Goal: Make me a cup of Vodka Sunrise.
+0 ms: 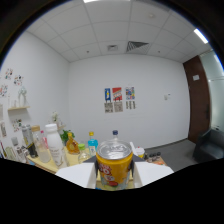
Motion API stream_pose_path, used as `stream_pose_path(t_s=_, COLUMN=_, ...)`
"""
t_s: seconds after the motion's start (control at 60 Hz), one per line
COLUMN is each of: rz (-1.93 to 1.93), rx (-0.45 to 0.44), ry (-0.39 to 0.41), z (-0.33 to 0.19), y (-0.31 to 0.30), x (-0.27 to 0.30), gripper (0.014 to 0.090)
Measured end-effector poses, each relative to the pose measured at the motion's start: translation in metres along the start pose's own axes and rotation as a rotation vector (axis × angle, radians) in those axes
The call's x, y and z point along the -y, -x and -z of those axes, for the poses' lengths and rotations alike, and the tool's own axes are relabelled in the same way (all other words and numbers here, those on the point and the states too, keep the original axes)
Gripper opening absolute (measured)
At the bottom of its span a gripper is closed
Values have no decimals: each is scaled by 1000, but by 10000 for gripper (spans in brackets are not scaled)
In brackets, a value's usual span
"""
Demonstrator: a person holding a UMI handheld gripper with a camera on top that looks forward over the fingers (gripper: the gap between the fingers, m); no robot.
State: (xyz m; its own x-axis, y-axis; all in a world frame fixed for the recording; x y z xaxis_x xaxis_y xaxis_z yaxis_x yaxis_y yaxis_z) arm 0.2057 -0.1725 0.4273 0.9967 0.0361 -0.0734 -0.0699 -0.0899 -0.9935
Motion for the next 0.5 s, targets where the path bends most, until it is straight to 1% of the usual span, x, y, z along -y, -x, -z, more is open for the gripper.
stream_pose_path(t_s=0.1, rz=-26, rx=-6, ry=26, z=25, y=11, x=-37, gripper=511)
stream_pose_path(t_s=0.2, rz=-49, rx=-20, ry=122, z=37, y=22, x=-101, gripper=511)
stream_pose_path(t_s=0.35, rz=-69, rx=-36, ry=254, z=38, y=41, x=-202, gripper=512)
stream_pose_path(t_s=0.417, rz=-43, rx=-43, ry=294, z=35, y=49, x=-232, gripper=512)
stream_pose_path(t_s=0.5, rz=40, rx=-54, ry=324, z=32, y=57, x=-256, gripper=511)
